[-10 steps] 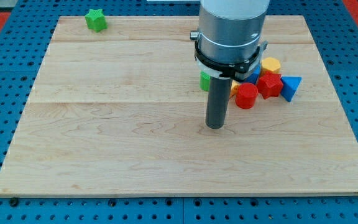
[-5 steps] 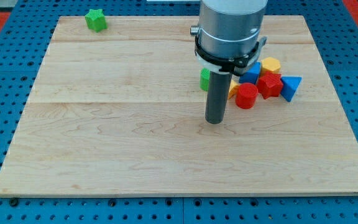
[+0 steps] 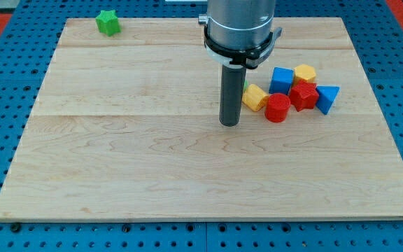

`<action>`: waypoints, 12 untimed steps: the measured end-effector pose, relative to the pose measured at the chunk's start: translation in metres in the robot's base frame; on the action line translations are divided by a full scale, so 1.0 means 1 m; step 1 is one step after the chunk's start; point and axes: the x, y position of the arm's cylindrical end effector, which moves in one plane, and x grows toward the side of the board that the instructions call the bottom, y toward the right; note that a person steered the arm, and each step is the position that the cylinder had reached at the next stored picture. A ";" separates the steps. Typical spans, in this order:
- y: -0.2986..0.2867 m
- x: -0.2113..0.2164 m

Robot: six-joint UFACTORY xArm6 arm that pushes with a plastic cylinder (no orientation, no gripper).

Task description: Slide the group of blocks to the left

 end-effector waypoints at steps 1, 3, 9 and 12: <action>-0.002 -0.005; -0.007 -0.005; 0.062 0.045; 0.104 -0.030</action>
